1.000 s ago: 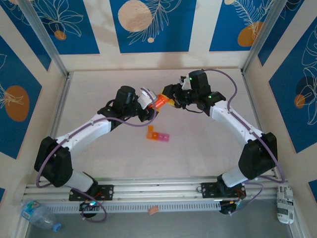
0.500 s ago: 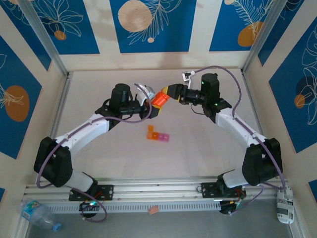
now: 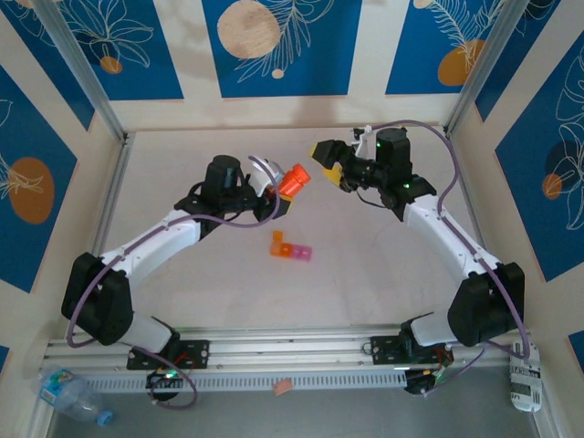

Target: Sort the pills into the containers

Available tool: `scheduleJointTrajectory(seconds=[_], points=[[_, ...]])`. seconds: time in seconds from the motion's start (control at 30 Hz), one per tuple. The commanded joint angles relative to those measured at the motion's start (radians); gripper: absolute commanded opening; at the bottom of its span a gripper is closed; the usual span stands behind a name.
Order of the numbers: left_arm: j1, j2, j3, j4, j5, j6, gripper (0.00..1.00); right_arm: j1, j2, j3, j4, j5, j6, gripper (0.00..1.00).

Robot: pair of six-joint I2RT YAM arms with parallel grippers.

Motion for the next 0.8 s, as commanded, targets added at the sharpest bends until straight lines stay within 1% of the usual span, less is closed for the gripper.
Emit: scheduleJointTrajectory(seconds=[0.0,0.3,0.4,0.5,0.57,0.63,0.67,0.77], points=[[-0.010,-0.020,0.027,-0.020,-0.029,0.052,0.00,0.034,0.029,0.052,-0.074,0.026,0.032,0.93],[-0.024,-0.016,0.030,-0.023,-0.044,0.062,0.00,0.097,0.076,0.080,-0.114,0.053,0.027,0.92],[-0.028,-0.015,0.030,-0.022,-0.044,0.062,0.00,0.107,0.082,0.082,-0.117,0.049,0.027,0.89],[-0.029,-0.015,0.028,-0.019,-0.046,0.060,0.00,0.117,0.088,0.082,-0.108,0.039,0.027,0.79],[-0.031,-0.015,0.028,-0.018,-0.046,0.060,0.00,0.122,0.088,0.082,-0.104,0.037,0.025,0.71],[-0.032,-0.015,0.028,-0.017,-0.047,0.060,0.00,0.124,0.088,0.082,-0.104,0.038,0.025,0.64],[-0.031,-0.015,0.028,-0.016,-0.046,0.060,0.00,0.124,0.088,0.082,-0.103,0.037,0.022,0.58],[-0.033,-0.015,0.028,-0.014,-0.047,0.057,0.00,0.122,0.088,0.084,-0.104,0.041,0.009,0.44]])
